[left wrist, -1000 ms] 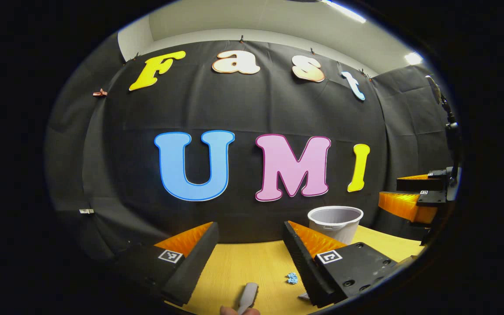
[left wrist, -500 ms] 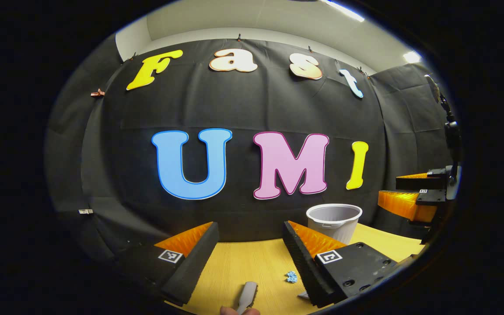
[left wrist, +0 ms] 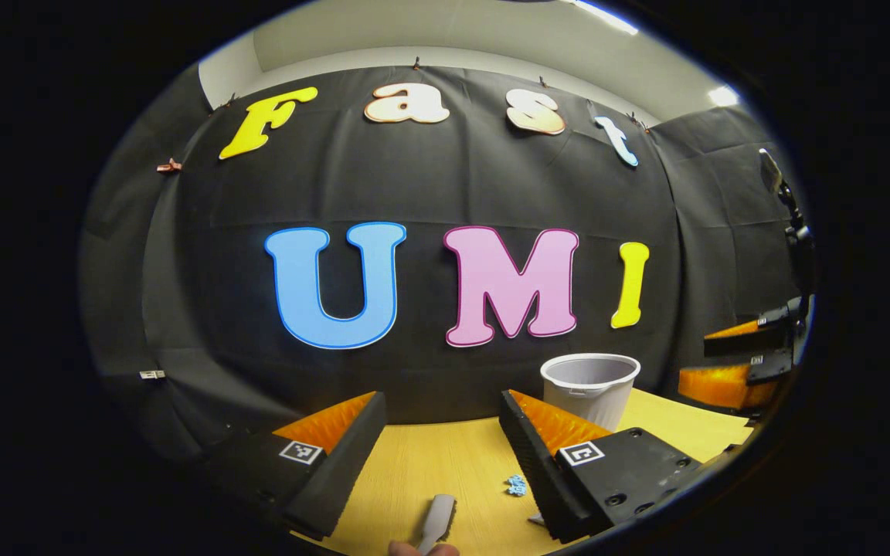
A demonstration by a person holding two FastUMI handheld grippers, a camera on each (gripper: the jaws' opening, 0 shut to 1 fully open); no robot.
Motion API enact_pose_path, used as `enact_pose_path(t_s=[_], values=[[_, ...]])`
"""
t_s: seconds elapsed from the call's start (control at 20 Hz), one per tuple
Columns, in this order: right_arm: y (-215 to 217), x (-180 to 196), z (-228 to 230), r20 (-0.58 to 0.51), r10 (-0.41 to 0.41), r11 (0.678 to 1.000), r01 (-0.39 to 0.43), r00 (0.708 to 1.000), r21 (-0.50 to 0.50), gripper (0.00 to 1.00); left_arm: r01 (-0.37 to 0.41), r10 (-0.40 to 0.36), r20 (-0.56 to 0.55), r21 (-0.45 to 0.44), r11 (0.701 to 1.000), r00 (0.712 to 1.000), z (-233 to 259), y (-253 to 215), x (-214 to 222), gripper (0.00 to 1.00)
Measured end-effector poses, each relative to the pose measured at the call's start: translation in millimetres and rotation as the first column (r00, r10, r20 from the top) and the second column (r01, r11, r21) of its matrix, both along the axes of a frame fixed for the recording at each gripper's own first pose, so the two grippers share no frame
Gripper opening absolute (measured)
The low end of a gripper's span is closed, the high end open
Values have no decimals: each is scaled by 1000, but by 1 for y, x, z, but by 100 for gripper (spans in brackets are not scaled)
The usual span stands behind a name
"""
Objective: Pick up the small broom and dustpan from the desktop, sweep the trash into the dustpan with the broom, and then empty the trash into the garbage bin.
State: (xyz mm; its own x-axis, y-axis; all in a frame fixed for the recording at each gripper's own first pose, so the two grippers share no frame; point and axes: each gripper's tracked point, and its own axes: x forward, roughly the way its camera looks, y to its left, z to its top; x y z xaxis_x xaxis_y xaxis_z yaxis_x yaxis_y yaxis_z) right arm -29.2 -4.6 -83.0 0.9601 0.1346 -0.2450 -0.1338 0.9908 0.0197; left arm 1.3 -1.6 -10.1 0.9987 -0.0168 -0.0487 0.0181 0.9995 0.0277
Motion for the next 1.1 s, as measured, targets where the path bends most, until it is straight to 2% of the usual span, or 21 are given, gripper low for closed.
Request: enact_pose_path(t_s=[0.1,0.2,0.35,0.5,0.6,0.9,1.1], values=[[1,-15,-36,-110,30,1000,-30,993,2,95,0,0,-15,-6,1000,1000,-1,0,-1,95],[0,-34,-74,-227,55,998,-57,972,-1,96,0,0,-29,1,1000,1000,-3,0,-2,95],[3,-69,-130,-414,88,996,-84,906,28,96,0,2,-53,25,1000,999,-5,2,-2,95],[2,-92,-178,-553,86,996,-61,829,63,96,-6,8,-75,19,1000,997,-6,4,-3,95],[-2,-100,-212,-617,71,997,-49,784,53,96,-21,22,-76,18,1000,997,-5,6,-3,95],[3,-108,-285,-761,72,996,-83,645,24,93,-56,57,-90,18,998,994,-11,10,-7,95],[11,-97,-310,-787,71,994,-111,613,3,92,-67,70,-93,41,997,993,-9,11,-8,95]])
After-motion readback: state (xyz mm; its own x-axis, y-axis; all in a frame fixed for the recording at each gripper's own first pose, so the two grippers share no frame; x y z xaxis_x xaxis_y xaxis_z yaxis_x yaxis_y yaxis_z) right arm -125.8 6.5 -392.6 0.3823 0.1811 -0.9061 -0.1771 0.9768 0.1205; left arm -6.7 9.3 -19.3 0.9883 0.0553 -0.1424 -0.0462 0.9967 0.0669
